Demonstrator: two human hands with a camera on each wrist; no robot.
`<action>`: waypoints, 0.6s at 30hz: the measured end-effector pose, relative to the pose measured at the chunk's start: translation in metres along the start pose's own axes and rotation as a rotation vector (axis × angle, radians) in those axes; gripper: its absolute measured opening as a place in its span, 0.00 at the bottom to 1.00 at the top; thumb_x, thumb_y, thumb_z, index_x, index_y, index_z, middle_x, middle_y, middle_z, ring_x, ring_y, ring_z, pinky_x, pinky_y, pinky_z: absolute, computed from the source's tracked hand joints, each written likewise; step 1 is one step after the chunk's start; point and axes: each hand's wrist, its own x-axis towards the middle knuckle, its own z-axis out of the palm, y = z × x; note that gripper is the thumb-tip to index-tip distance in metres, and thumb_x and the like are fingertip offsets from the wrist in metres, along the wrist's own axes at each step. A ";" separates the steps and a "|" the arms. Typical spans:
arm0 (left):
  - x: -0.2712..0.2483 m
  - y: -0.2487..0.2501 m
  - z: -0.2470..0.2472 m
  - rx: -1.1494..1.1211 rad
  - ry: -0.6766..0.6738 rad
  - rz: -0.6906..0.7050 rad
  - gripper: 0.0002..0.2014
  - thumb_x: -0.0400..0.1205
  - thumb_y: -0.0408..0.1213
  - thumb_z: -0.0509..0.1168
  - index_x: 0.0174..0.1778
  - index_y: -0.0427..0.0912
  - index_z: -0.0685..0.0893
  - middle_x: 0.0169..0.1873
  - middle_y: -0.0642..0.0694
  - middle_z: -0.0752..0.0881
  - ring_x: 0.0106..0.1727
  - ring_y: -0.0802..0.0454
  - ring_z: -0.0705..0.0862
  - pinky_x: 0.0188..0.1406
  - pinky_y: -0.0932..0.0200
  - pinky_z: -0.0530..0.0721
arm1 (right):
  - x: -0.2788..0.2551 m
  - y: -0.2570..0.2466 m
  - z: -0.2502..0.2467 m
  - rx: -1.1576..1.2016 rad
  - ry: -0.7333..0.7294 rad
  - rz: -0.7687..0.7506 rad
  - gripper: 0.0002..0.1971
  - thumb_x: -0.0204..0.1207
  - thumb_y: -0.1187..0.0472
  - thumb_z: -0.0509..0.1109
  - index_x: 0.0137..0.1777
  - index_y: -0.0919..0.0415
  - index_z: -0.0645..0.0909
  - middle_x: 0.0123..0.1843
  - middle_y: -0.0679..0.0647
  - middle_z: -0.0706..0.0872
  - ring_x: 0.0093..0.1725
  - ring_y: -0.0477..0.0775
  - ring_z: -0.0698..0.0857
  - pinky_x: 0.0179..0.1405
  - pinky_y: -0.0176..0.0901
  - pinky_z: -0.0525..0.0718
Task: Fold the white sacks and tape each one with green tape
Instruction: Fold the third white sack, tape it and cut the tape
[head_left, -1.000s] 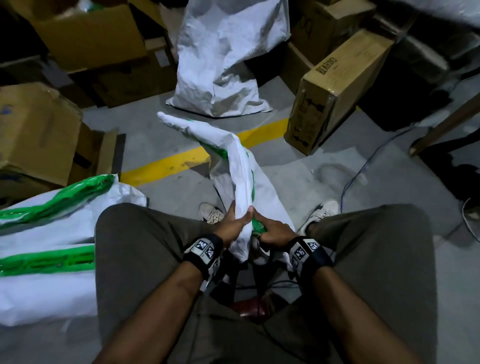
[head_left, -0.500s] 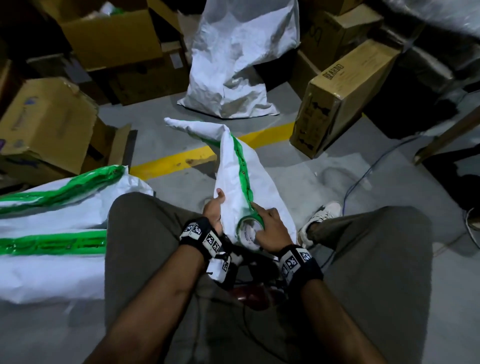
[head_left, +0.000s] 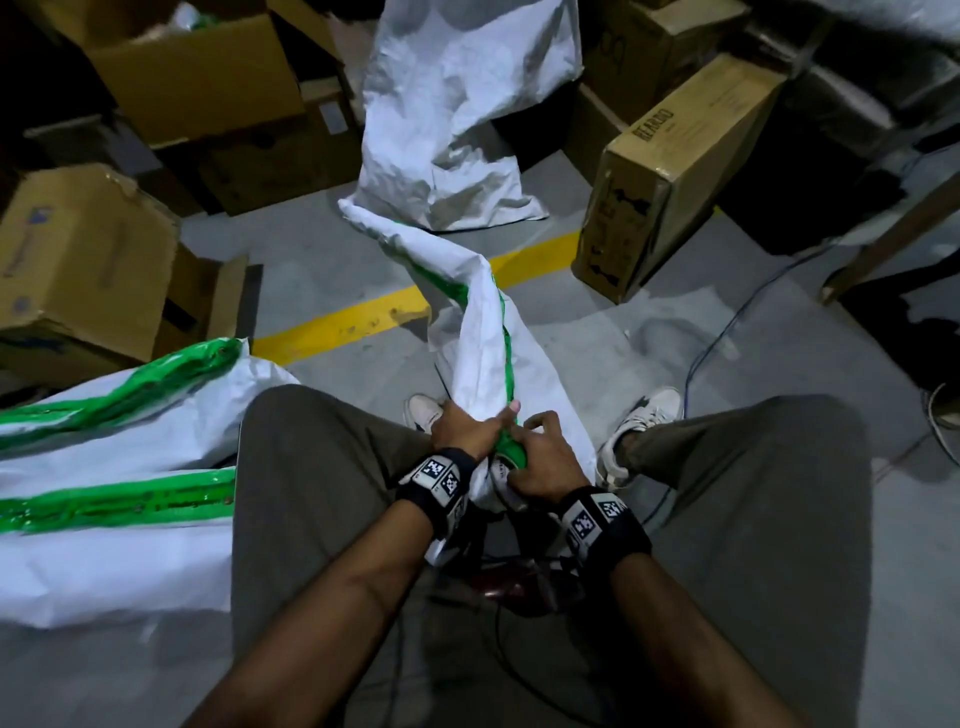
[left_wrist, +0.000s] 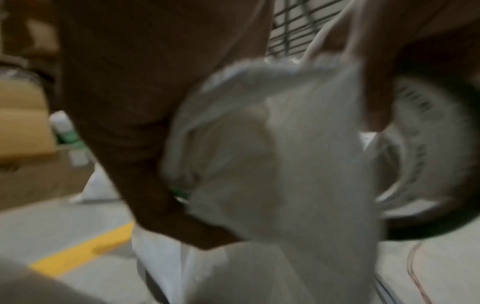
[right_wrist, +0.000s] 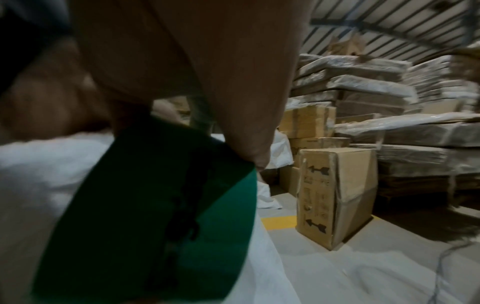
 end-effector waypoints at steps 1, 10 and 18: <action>0.002 0.001 -0.001 -0.012 -0.045 -0.039 0.34 0.71 0.58 0.80 0.70 0.45 0.83 0.65 0.43 0.86 0.59 0.44 0.84 0.52 0.62 0.76 | -0.001 0.001 -0.003 0.014 0.018 0.008 0.32 0.70 0.60 0.71 0.76 0.46 0.75 0.68 0.57 0.64 0.63 0.66 0.81 0.64 0.49 0.80; 0.018 0.020 0.005 -0.180 0.037 -0.155 0.20 0.71 0.43 0.80 0.52 0.35 0.86 0.53 0.43 0.87 0.56 0.41 0.87 0.52 0.53 0.86 | -0.013 0.005 -0.030 0.170 0.414 -0.046 0.21 0.66 0.65 0.77 0.59 0.51 0.82 0.63 0.52 0.72 0.52 0.62 0.85 0.51 0.46 0.82; 0.050 0.079 -0.021 -0.388 0.129 -0.052 0.17 0.71 0.38 0.77 0.54 0.35 0.87 0.45 0.42 0.87 0.46 0.43 0.87 0.38 0.57 0.79 | -0.010 -0.007 -0.053 0.191 0.366 -0.148 0.34 0.67 0.67 0.63 0.75 0.48 0.76 0.73 0.50 0.75 0.66 0.62 0.81 0.60 0.51 0.82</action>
